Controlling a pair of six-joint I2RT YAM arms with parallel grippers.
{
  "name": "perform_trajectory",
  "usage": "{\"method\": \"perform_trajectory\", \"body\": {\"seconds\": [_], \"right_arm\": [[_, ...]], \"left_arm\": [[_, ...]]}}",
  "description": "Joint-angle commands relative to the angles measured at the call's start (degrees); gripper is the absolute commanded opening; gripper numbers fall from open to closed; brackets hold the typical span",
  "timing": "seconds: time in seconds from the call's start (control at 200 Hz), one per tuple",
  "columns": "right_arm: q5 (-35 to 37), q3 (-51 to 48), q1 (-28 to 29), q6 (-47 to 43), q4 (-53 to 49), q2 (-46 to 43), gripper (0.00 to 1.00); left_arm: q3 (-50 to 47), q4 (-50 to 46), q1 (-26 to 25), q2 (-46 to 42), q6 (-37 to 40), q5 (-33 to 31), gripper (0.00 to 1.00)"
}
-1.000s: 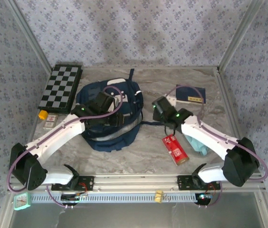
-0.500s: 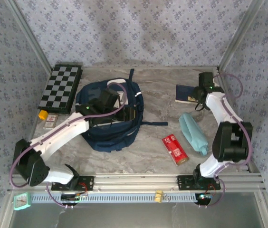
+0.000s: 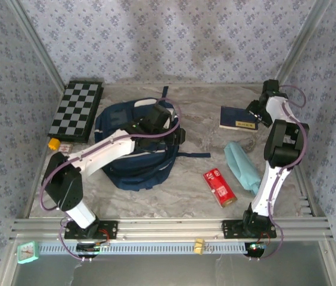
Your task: Pack the student bag
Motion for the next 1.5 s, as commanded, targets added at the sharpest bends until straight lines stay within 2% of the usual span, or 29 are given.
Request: {"method": "perform_trajectory", "body": {"seconds": [0.0, 0.3, 0.485, 0.745, 0.985, 1.064, 1.239, 1.369, 1.494], "right_arm": [[-3.41, 4.94, 0.02, -2.51, -5.59, 3.73, 0.83], [-7.7, 14.86, -0.49, -3.88, -9.39, 12.99, 0.84], [-9.73, 20.13, 2.22, -7.45, -12.93, 16.96, 0.83], [-12.07, 22.12, 8.42, -11.69, -16.93, 18.98, 0.83], [-12.11, 19.81, 14.89, -15.2, -19.29, 17.21, 0.8], [-12.49, 16.62, 15.58, -15.14, -16.64, 14.62, 0.78], [-17.67, 8.75, 17.96, -12.88, -13.39, 6.94, 0.74], [-25.37, 2.43, 18.31, -10.02, -8.61, 2.66, 0.67], [-13.81, 3.91, 18.42, -10.36, -11.88, 1.33, 0.66]], "left_arm": [[3.04, -0.51, -0.42, 1.54, 1.29, -1.51, 0.76], [4.16, -1.31, -0.49, 4.11, 1.03, -2.07, 0.76], [4.73, -2.82, -0.49, 4.6, 1.38, -3.38, 0.76], [4.41, -3.82, -0.46, 3.52, 0.95, -3.76, 0.76], [2.85, -3.33, -0.42, 1.45, 0.52, -4.09, 0.76], [2.31, -2.84, -0.42, 1.13, -0.04, -4.0, 0.76], [2.24, 0.38, -0.42, 2.07, -2.31, -3.29, 0.76], [3.33, 1.68, -0.43, 3.55, -3.86, -3.22, 0.74], [4.29, 1.98, -0.47, 4.55, -4.28, -2.8, 0.73]]}}
